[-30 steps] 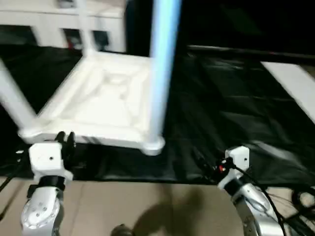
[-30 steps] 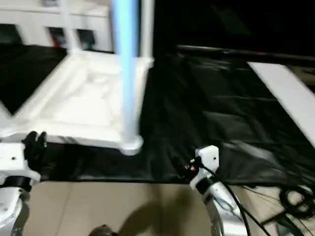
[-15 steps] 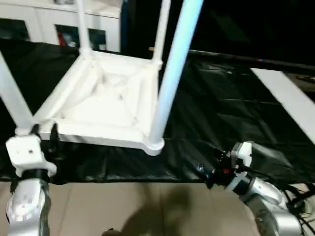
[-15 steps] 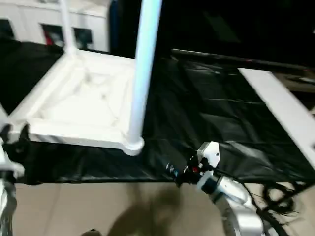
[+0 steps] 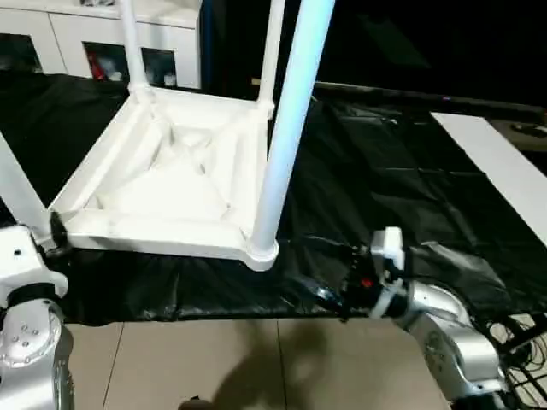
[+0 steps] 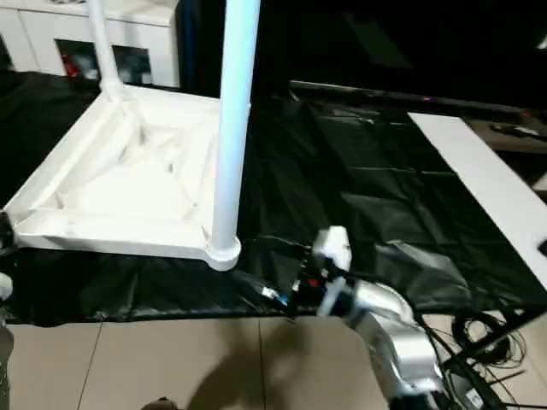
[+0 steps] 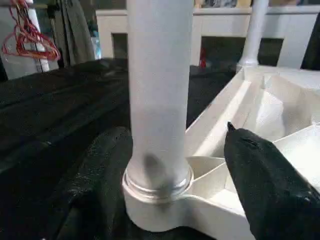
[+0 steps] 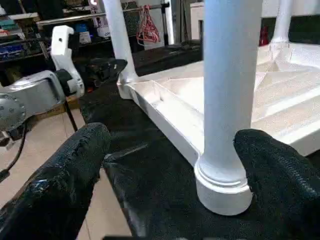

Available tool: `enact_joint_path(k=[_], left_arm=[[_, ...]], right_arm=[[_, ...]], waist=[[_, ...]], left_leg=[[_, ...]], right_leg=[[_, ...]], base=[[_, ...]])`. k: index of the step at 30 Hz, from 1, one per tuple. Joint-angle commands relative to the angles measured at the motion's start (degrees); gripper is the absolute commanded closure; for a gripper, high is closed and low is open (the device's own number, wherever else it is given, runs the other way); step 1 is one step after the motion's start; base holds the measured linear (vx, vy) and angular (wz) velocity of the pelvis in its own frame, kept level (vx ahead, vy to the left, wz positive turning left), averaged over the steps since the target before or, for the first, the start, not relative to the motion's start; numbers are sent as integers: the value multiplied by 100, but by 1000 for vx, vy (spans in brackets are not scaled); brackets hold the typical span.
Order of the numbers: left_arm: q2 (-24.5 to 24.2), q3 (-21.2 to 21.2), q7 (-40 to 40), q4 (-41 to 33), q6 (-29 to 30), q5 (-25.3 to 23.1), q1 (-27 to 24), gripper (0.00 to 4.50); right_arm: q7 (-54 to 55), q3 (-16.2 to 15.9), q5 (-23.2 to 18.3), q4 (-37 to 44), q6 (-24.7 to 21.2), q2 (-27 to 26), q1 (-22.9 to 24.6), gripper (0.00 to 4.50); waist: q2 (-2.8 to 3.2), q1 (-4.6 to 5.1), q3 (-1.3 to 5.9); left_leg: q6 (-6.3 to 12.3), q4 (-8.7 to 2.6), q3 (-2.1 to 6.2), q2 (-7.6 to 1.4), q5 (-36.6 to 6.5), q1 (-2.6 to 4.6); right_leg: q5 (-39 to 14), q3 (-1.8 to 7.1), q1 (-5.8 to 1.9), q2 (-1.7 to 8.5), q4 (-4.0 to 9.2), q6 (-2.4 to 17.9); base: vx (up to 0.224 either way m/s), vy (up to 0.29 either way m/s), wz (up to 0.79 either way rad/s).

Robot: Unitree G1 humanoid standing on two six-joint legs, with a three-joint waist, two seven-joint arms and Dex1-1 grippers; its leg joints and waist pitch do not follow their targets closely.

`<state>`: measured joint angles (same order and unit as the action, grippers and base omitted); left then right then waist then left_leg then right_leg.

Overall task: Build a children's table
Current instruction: Rotate leg to tighten, then flip table

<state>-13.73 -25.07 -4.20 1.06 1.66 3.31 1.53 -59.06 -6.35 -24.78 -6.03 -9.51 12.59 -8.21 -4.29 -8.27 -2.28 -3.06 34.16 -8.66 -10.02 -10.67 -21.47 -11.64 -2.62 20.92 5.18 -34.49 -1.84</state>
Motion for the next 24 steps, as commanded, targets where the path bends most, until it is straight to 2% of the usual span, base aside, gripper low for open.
enact_joint_path(k=[1,3,4,5,6,8,9,10,11,12,14,16,18,20,23,24], left_arm=[[-278,-59,11,605,72,-4,372,65],[-387,-82,76,846,89,31,512,52],[-670,-96,403,1431,178,157,847,42],[-670,-96,403,1431,178,157,847,35],[-773,-95,536,1641,215,199,965,28],[-864,-97,599,1793,211,197,1058,7],[-986,-143,587,1984,255,201,1187,7],[-1049,-186,554,2055,272,208,1245,7],[-1095,-211,564,2129,273,239,1294,7],[-1095,-211,564,2129,273,239,1294,7],[-1140,-217,562,2208,241,279,1348,38],[-1124,-197,575,2189,262,314,1360,40],[-1110,-179,585,2236,229,331,1389,45],[-1078,-185,630,2281,214,378,1406,82],[-1032,-163,787,2450,125,471,1432,86],[-1032,-163,787,2450,125,471,1432,114]], right_arm=[[11,-17,66,-111,32,-1,-185,0],[-28,-40,49,-138,1,-1,-219,0],[-66,-76,50,-185,-19,-1,-272,0],[-66,-76,50,-185,-19,-1,-272,0],[-75,-86,56,-213,-12,-3,-291,0],[-80,-88,58,-227,-10,0,-308,0],[-84,-91,65,-250,12,8,-337,0],[-93,-92,56,-253,4,16,-354,0],[-104,-92,62,-269,12,18,-373,0],[-104,-92,62,-269,12,18,-373,0],[-134,-92,53,-287,1,29,-390,0],[-190,-129,67,-248,-17,87,-365,0],[-280,-184,80,-204,-32,163,-324,0],[-337,-221,100,-169,-36,217,-293,0],[-427,-285,183,-92,8,333,-235,0],[-427,-285,183,-92,8,333,-235,0]], waist=[[191,23,267],[199,20,273],[200,20,268],[213,11,283],[211,23,277],[234,24,293],[269,13,284],[246,21,282],[288,12,278],[277,14,269],[295,7,255],[298,6,248],[296,-4,248],[293,-20,246],[282,-29,243],[280,-26,246]], left_leg=[[-219,-578,124,-257,-1997,102],[-235,-581,130,-269,-1921,102],[-249,-588,133,-278,-1897,109],[-261,-572,117,-259,-1880,142],[-288,-593,134,-282,-1835,110],[-306,-584,126,-284,-1804,136],[-306,-584,119,-290,-1838,135],[-295,-582,105,-285,-1878,136],[-296,-590,112,-280,-1980,141],[-300,-597,113,-285,-2059,142],[-361,-616,124,-303,-2298,152],[-393,-627,133,-311,-2453,156],[-390,-623,127,-315,-2446,160],[-369,-623,127,-311,-2426,153],[-356,-623,123,-311,-2378,145],[-356,-621,122,-309,-2363,142]], right_leg=[[-691,185,-40,250,366,775],[-588,181,-56,258,350,782],[-512,177,-56,259,343,817],[-495,180,-34,249,327,841],[-390,173,-71,265,310,884],[-204,172,-56,261,283,965],[-157,174,-57,269,284,1014],[-181,176,-58,268,296,1027],[-302,180,-56,277,301,1035],[-396,181,-55,283,316,1030],[-681,186,-43,302,336,1057],[-844,191,-39,311,352,1051],[-852,197,-33,313,359,1049],[-878,198,-37,315,360,1031],[-891,202,-36,319,369,1026],[-871,203,-39,319,363,1030]], base=[[0,0,0],[0,0,0],[0,0,0],[0,0,0],[0,0,0],[0,0,0],[0,0,0],[0,0,0],[0,0,0],[0,0,0],[0,0,0],[0,0,0],[0,0,0],[0,0,0],[0,0,0],[0,0,0]])
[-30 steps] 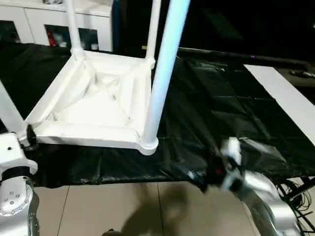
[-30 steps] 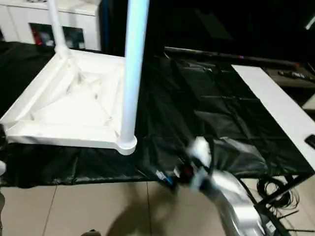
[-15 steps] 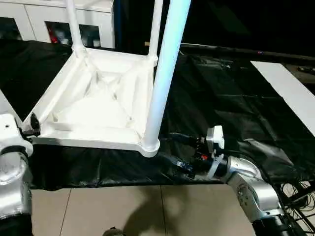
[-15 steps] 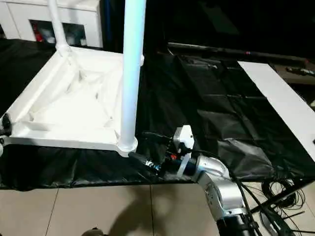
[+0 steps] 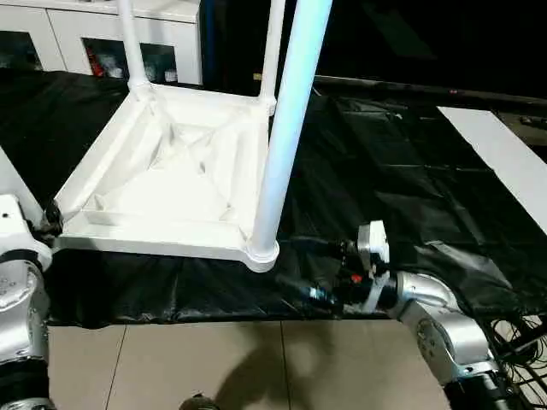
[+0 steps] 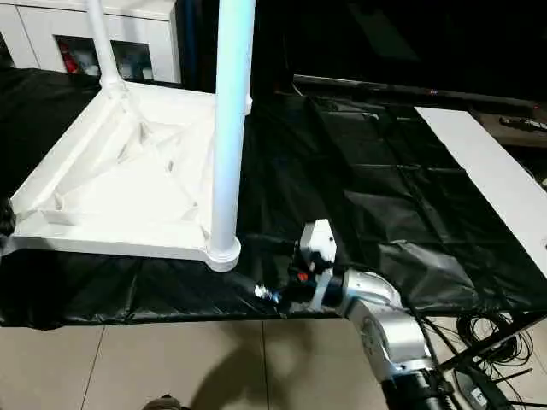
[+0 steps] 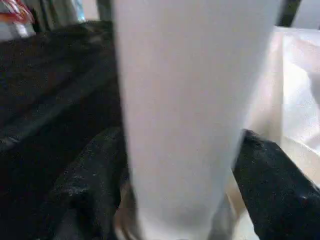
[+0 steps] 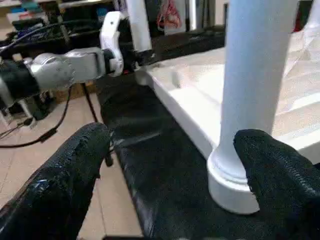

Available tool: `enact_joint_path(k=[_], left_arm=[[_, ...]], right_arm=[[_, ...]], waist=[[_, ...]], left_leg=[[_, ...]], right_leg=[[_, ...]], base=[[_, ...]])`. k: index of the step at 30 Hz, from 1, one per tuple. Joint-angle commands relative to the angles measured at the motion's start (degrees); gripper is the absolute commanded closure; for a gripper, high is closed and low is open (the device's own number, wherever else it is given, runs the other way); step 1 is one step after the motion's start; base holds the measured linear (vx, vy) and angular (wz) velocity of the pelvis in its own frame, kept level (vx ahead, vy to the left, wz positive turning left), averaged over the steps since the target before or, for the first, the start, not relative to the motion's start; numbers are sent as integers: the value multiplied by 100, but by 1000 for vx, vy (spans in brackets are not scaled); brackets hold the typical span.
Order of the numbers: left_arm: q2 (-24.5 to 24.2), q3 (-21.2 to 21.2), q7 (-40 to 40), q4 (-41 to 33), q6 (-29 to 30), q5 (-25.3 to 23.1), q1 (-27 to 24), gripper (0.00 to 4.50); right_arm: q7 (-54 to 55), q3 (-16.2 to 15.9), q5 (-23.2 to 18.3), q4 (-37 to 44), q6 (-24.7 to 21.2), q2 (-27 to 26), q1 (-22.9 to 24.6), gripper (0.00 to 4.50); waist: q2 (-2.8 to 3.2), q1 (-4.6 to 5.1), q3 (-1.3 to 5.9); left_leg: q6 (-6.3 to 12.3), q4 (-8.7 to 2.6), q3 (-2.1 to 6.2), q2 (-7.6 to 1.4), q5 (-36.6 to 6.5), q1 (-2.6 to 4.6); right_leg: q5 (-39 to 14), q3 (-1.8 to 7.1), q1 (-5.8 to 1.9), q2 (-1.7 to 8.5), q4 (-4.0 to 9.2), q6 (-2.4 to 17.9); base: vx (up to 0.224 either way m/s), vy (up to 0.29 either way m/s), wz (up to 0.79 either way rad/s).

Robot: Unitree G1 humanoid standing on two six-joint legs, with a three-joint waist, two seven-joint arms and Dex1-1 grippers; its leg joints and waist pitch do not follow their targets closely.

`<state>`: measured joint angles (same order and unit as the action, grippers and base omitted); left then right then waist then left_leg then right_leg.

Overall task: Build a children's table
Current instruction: Flip table

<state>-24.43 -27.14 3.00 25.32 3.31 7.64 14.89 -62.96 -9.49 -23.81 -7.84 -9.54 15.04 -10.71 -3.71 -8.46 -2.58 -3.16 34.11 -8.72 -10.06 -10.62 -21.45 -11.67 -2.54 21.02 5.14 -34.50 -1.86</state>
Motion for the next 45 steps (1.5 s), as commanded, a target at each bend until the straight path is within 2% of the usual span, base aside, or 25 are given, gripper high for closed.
enact_joint_path(k=[1,2,4,5,6,8,13,16,18,19,20,23,27,28,29,30,31,33,34,35,37,40,41,44,45], left_arm=[[30,53,106,76,-50,53,109,124],[27,56,141,125,-13,83,132,126],[48,125,223,144,90,123,160,132],[49,129,225,143,94,125,161,132],[61,168,248,132,129,141,167,160],[156,238,302,72,251,225,211,169],[332,325,344,49,381,318,278,205],[438,381,353,-75,484,367,270,223],[650,485,360,-348,692,480,240,226],[983,598,299,-705,1000,676,221,226],[983,598,299,-705,1000,676,221,226],[1496,792,209,-1111,1304,977,248,226],[1987,918,196,-1354,1511,1340,374,226],[2288,872,150,-1505,1718,1573,484,226],[2406,828,111,-1566,1821,1649,530,226],[2472,795,84,-1600,1882,1686,558,226],[2539,772,63,-1648,1947,1696,577,226],[2624,766,91,-1710,2012,1753,587,226],[2715,849,107,-1844,2088,1733,566,226],[2750,876,96,-1889,2105,1731,558,226],[2803,914,64,-1940,2117,1732,550,230],[2859,969,43,-1979,2158,1691,567,233],[2886,983,27,-2012,2199,1701,573,233],[2907,1055,17,-2070,2255,1725,560,233],[2915,1097,12,-2113,2286,1729,528,233]], right_arm=[[-47,28,90,88,4,100,12,0],[-60,26,103,69,13,109,-3,0],[-89,17,106,38,14,125,-36,0],[-91,16,106,37,14,126,-37,0],[-101,5,100,27,18,139,-50,0],[-143,-43,91,26,9,170,-79,0],[-155,-98,96,72,-7,194,-54,0],[-157,-95,100,97,-15,193,-28,0],[-155,-89,100,139,-24,196,13,0],[-147,-84,84,200,-44,210,68,0],[-147,-84,84,200,-44,210,68,0],[-94,-83,57,294,-92,216,143,0],[133,-59,86,307,-178,162,167,0],[555,20,203,186,-225,8,100,0],[822,78,276,78,-275,-82,32,0],[984,115,321,6,-306,-136,-14,0],[1197,159,410,-108,-304,-198,-83,0],[1493,232,516,-298,-314,-285,-194,0],[1868,400,501,-569,-384,-447,-378,0],[1968,491,402,-666,-414,-541,-465,0],[2087,640,212,-799,-445,-689,-600,0],[2299,888,-72,-1017,-475,-909,-838,0],[2447,996,-132,-1149,-463,-995,-958,0],[2710,1300,-325,-1580,-370,-1185,-1319,0],[2759,1516,-478,-1868,-344,-1292,-1572,0]], waist=[[233,-5,280],[195,1,276],[187,-9,267],[202,-21,266],[203,-27,265],[180,-40,264],[191,-120,246],[175,-122,247],[194,-134,250],[196,-166,248],[196,-166,248],[185,-258,276],[155,-276,312],[167,-274,312],[145,-274,323],[157,-267,325],[147,-254,322],[148,-208,316],[140,-201,317],[156,-163,323],[134,-89,336],[109,-33,353],[78,-23,357],[101,-1,349],[91,0,353]], left_leg=[[-348,-621,136,-307,-2338,126],[-329,-619,129,-308,-2336,133],[-309,-620,120,-311,-2348,141],[-317,-622,126,-315,-2361,139],[-318,-623,124,-315,-2373,143],[-327,-627,122,-322,-2399,148],[-366,-637,112,-328,-2552,172],[-381,-644,118,-330,-2618,156],[-358,-632,106,-341,-2456,157],[-287,-613,79,-340,-2277,158],[-287,-613,79,-340,-2277,158],[-132,-562,20,-351,-1766,153],[69,-506,-31,-316,-1111,48],[82,-501,-40,-315,-1049,51],[66,-488,-53,-314,-1009,61],[51,-484,-55,-314,-993,57],[52,-488,-51,-301,-987,28],[-44,-509,-47,-288,-1138,-2],[-56,-511,-48,-291,-1179,5],[-102,-517,-40,-299,-1196,6],[-119,-511,-42,-296,-1099,-5],[54,-449,-65,-285,-703,-5],[134,-433,-71,-283,-549,-14],[169,-433,-87,-293,-536,8],[148,-429,-97,-305,-581,27]], right_leg=[[-827,192,-58,328,356,1042],[-834,189,-57,323,363,1042],[-910,195,-42,325,367,1057],[-959,196,-41,330,367,1059],[-982,196,-39,332,372,1054],[-1018,197,-32,331,376,1041],[-1278,210,0,343,410,978],[-1481,215,-16,363,421,910],[-1370,221,-14,372,417,967],[-1236,233,-9,362,415,1021],[-1236,233,-9,362,415,1021],[-789,236,-14,340,384,1100],[-438,213,-73,322,322,1054],[-447,215,-54,323,326,1053],[-458,212,-38,314,324,1078],[-450,215,-30,319,312,1106],[-529,206,-32,314,317,1107],[-756,203,-37,313,341,1018],[-770,202,-36,303,352,971],[-702,204,-31,308,335,970],[-447,189,-58,295,324,983],[188,181,-83,272,263,1003],[319,175,-88,268,240,1045],[175,175,-61,272,236,1160],[115,174,-52,272,234,1201]], base=[[0,0,0],[0,0,0],[0,0,0],[0,0,0],[0,0,0],[0,0,0],[0,0,0],[0,0,0],[0,0,0],[0,0,0],[0,0,0],[0,0,0],[0,0,0],[0,0,0],[0,0,0],[0,0,0],[0,0,0],[0,0,0],[0,0,0],[0,0,0],[0,0,0],[0,0,0],[0,0,0],[0,0,0],[0,0,0]])
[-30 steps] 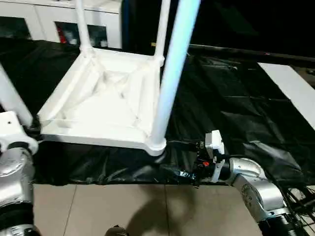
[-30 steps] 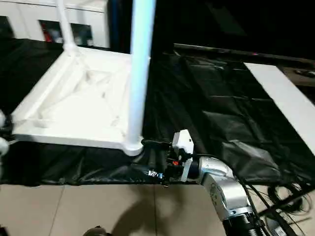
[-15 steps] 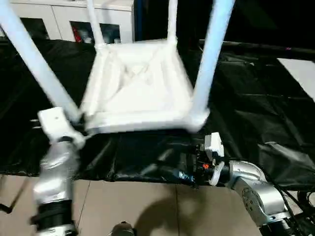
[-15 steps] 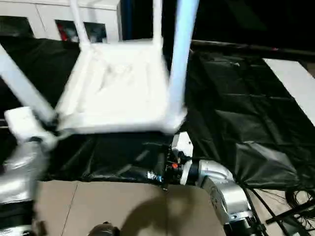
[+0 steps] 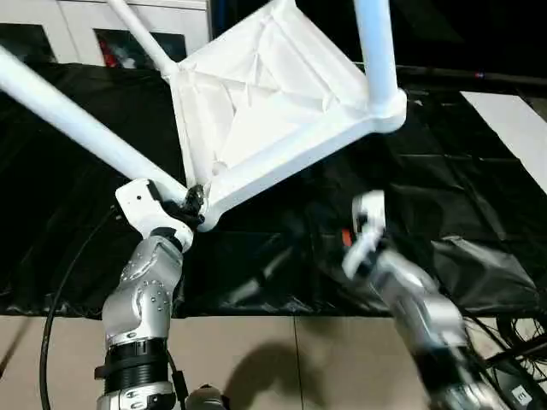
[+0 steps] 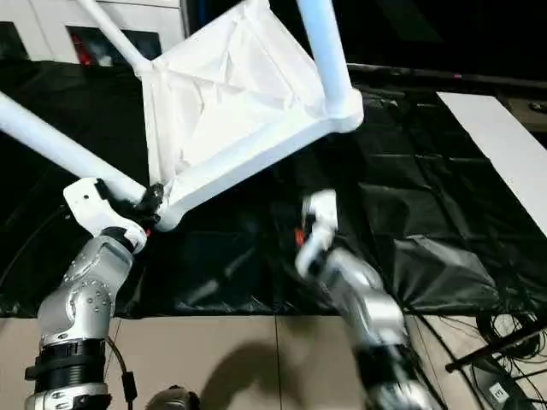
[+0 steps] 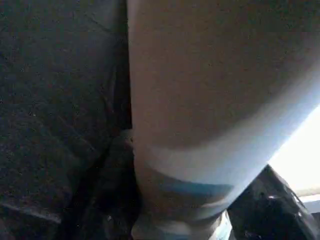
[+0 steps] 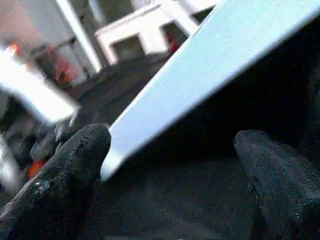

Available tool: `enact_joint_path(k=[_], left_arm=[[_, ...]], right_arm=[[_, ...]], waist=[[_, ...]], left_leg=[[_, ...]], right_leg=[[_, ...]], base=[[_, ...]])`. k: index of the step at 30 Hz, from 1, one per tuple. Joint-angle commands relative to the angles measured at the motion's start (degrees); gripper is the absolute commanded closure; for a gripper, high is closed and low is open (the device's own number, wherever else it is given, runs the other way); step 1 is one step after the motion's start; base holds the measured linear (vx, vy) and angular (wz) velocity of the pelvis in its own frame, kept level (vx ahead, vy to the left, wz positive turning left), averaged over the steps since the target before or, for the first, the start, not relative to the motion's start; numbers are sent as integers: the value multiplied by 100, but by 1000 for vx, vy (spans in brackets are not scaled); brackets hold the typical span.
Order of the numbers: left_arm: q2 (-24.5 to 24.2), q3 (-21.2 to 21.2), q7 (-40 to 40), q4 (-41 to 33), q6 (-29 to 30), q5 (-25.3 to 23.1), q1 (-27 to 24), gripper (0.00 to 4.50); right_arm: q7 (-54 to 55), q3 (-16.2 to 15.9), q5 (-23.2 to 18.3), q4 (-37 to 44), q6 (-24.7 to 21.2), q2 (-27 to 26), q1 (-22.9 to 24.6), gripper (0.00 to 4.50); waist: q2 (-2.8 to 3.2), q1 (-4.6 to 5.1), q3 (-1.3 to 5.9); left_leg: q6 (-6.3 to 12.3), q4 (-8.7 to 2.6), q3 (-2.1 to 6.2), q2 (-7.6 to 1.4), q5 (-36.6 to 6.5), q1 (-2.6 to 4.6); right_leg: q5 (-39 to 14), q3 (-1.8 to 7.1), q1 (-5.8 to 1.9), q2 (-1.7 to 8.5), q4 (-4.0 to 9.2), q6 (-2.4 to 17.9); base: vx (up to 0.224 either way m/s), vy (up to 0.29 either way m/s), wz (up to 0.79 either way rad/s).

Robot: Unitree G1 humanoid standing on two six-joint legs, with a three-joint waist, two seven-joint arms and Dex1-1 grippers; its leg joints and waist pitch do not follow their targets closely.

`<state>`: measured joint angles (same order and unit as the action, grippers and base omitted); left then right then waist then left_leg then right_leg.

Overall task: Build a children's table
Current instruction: Flip table

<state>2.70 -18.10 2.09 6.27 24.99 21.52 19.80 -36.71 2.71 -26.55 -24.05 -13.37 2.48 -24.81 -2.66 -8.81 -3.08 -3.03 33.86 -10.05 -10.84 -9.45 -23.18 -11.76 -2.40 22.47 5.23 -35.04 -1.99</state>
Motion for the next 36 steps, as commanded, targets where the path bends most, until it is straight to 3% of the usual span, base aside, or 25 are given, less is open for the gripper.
enact_joint_path(k=[1,4,9,11,17,19,24,26,36], left_arm=[[207,204,100,-227,131,339,25,233],[234,252,95,-301,167,321,-46,233],[266,343,111,-406,234,241,-121,233],[268,383,109,-464,270,233,-158,233],[232,551,131,-639,392,160,-326,233],[215,659,145,-742,447,103,-423,233],[206,770,146,-876,499,-3,-532,233],[205,831,133,-949,524,-61,-576,233],[254,915,89,-1026,496,-185,-648,233]], right_arm=[[126,366,-252,-332,32,-68,-241,0],[-2,633,-527,-841,-46,-158,-640,0],[85,934,-634,-1829,143,-217,-1282,0],[67,1063,-717,-2061,143,-251,-1468,0],[57,1408,-939,-2743,214,-322,-1996,0],[3,1631,-1096,-3130,234,-359,-2250,0],[58,2016,-1370,-3491,242,-409,-2504,0],[168,2320,-1582,-3745,192,-412,-2684,28],[173,2493,-1477,-4225,155,-324,-2856,91]], waist=[[-7,49,398],[-26,46,402],[-45,44,410],[-80,47,408],[-78,36,415],[-113,39,426],[-118,37,424],[-133,46,424],[-174,45,399]], left_leg=[[127,-412,38,-224,-714,185],[105,-413,31,-231,-740,192],[137,-389,5,-220,-595,184],[173,-386,2,-222,-567,175],[234,-369,-7,-230,-450,177],[272,-357,-13,-226,-379,177],[297,-356,-18,-234,-427,180],[283,-355,-20,-235,-442,184],[188,-354,-31,-230,-594,174]], right_leg=[[104,160,-203,258,284,1225],[114,154,-216,258,283,1196],[184,156,-221,274,263,1245],[158,154,-226,276,259,1240],[228,145,-217,272,231,1303],[336,139,-223,268,213,1333],[261,139,-215,273,212,1351],[276,138,-209,269,202,1373],[36,150,-199,271,218,1315]], base=[[0,0,0],[0,0,0],[0,0,0],[0,0,0],[0,0,0],[0,0,0],[0,0,0],[0,0,0],[0,0,0]])
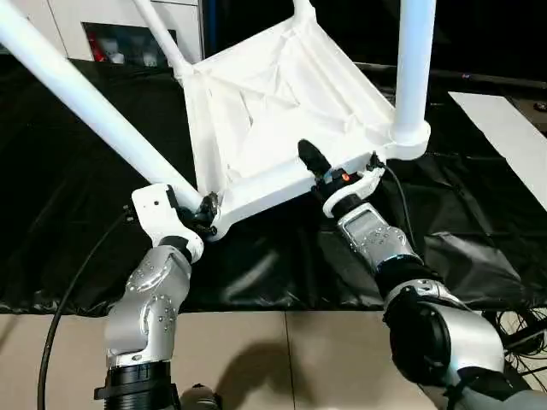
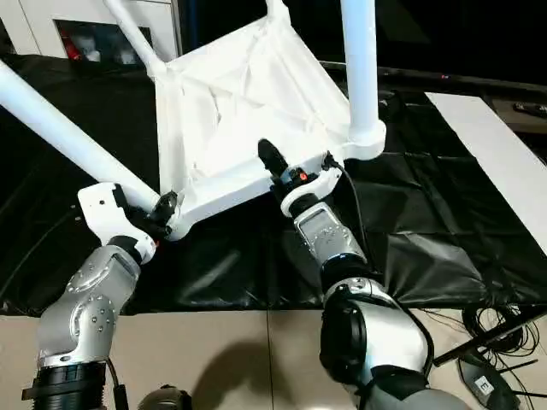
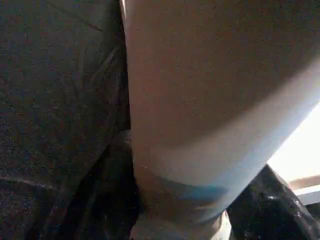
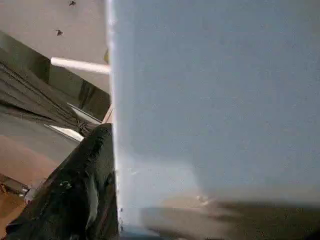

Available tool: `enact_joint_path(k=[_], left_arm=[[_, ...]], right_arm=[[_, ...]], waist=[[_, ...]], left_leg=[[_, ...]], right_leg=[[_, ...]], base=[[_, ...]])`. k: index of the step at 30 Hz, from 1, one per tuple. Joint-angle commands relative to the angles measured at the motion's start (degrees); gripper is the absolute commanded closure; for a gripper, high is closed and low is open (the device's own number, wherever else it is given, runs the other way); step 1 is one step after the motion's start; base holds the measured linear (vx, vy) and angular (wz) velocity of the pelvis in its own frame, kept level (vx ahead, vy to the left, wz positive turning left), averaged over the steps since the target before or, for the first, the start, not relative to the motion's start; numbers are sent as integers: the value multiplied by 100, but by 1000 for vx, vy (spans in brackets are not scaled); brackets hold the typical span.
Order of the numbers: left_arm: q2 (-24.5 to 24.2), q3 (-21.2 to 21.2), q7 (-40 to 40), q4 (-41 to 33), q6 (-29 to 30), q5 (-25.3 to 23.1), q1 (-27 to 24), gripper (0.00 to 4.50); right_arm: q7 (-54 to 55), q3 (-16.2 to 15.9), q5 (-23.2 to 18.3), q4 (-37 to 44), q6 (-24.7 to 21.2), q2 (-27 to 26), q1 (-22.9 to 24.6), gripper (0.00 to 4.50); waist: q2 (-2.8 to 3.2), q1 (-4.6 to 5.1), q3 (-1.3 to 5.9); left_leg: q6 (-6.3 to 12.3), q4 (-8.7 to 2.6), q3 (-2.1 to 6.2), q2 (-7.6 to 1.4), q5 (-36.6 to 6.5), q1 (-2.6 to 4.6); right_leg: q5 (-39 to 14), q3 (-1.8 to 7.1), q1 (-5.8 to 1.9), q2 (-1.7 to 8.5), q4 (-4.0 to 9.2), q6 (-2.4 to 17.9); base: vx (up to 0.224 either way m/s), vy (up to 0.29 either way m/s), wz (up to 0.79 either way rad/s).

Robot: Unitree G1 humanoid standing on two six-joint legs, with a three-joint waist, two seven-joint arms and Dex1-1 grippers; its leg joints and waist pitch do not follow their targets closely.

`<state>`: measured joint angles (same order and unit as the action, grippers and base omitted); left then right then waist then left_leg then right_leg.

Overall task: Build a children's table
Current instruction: Flip table

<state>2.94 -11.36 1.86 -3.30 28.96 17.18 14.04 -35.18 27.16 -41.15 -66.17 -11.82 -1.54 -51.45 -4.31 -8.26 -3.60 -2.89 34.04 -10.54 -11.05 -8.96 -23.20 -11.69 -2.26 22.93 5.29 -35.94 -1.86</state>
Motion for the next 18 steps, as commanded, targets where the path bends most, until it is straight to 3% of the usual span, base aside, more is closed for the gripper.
enact_joint_path(k=[1,6,13,15,18], left_arm=[[233,250,133,-51,71,236,-64,233],[195,330,275,-3,-38,201,-51,233],[129,397,270,157,-202,-2,25,233],[48,415,646,72,-48,261,-21,177],[-233,559,967,-36,-144,172,-122,157]], right_arm=[[39,56,6,-43,17,91,-198,111],[39,134,45,-139,75,140,-269,153],[102,225,74,-212,201,211,-338,209],[115,235,107,-217,250,237,-348,229],[153,233,174,-165,372,321,-371,241]], waist=[[-8,-10,452],[12,-11,453],[13,-17,465],[28,-21,467],[24,-24,474]], left_leg=[[166,-374,19,-212,-653,180],[120,-373,23,-210,-677,178],[191,-350,17,-202,-545,181],[178,-347,15,-204,-569,187],[156,-340,5,-203,-544,199]], right_leg=[[1,133,-242,266,308,1294],[9,130,-236,260,303,1294],[210,128,-240,257,286,1356],[186,128,-238,259,285,1359],[187,122,-224,250,274,1415]], base=[[0,0,0],[0,0,0],[0,0,0],[0,0,0],[0,0,0]])
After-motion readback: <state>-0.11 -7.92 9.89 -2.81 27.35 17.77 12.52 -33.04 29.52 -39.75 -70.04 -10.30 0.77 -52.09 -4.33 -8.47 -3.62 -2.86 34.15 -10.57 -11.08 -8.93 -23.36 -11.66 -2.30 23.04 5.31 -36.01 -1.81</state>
